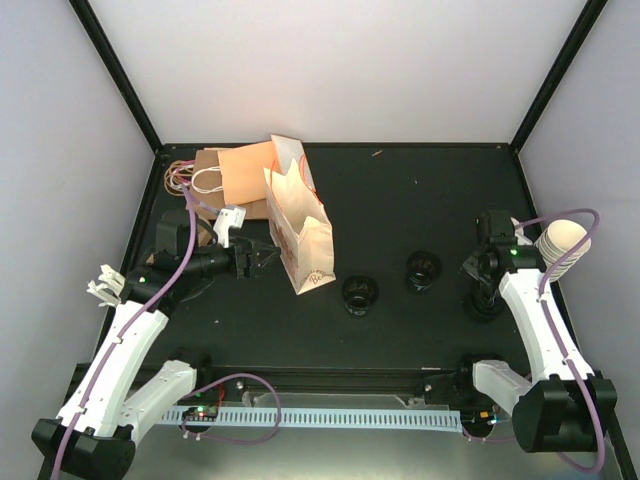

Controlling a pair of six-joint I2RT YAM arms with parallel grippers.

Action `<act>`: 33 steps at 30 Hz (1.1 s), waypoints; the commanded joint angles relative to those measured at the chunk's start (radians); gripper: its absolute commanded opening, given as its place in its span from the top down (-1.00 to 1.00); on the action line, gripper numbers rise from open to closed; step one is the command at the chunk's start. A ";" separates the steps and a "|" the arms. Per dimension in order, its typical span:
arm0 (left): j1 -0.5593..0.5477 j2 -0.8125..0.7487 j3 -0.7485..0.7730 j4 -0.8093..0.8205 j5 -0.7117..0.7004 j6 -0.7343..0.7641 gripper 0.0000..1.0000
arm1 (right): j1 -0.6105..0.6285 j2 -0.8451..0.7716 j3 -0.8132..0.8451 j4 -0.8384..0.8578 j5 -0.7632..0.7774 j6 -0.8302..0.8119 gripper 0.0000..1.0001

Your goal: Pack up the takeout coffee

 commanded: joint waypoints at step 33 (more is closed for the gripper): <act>-0.004 0.010 0.018 0.031 0.029 -0.004 -0.67 | 0.431 -0.083 -0.040 -0.167 -0.059 0.182 0.98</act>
